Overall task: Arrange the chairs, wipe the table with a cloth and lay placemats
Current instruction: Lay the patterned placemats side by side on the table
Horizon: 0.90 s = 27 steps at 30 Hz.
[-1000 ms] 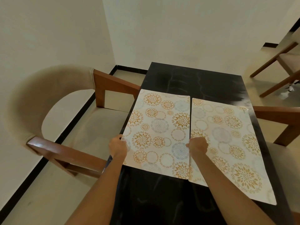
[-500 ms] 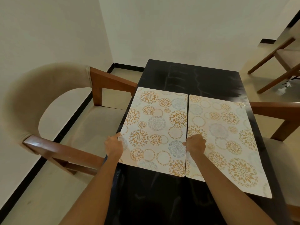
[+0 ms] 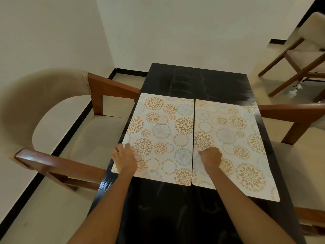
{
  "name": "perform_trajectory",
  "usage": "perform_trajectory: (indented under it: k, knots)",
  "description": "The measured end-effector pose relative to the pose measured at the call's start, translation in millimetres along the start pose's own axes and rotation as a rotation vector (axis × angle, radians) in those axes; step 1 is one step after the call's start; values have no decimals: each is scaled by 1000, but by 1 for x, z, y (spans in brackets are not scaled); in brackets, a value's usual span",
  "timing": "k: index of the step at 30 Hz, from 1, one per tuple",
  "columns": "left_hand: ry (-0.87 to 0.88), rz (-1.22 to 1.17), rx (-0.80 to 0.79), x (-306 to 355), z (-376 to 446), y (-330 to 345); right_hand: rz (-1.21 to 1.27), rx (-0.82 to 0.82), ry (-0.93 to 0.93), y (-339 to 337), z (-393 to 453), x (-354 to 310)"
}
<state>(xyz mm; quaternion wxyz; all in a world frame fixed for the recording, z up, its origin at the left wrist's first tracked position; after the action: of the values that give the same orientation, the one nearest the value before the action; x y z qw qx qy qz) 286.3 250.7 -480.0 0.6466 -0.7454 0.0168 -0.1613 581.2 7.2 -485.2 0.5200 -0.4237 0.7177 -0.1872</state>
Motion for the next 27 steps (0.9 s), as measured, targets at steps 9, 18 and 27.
perform_trajectory:
  k: [9,18,27]
  knots:
    - [591,-209,-199,134,-85,21,-226,43,-197,-52,-17,29]
    - [880,242,-292,172,-155,43,-739,-239,-871,16,-97,27]
    - [914,287,-254,182,-160,41,-896,-181,-849,30,-99,26]
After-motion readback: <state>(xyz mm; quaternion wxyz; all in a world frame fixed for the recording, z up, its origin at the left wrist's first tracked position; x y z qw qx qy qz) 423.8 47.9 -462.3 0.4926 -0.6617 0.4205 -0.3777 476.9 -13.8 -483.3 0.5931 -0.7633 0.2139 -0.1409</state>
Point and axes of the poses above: each hand's wrist, its own z-axis towards the middle knuckle, its own y-axis out of the palm, x = y × z, the point moved 10 cm from there along z, towards the middle knuckle, and after that the axes turned 1 degree about -y, right-handed, at the moved point
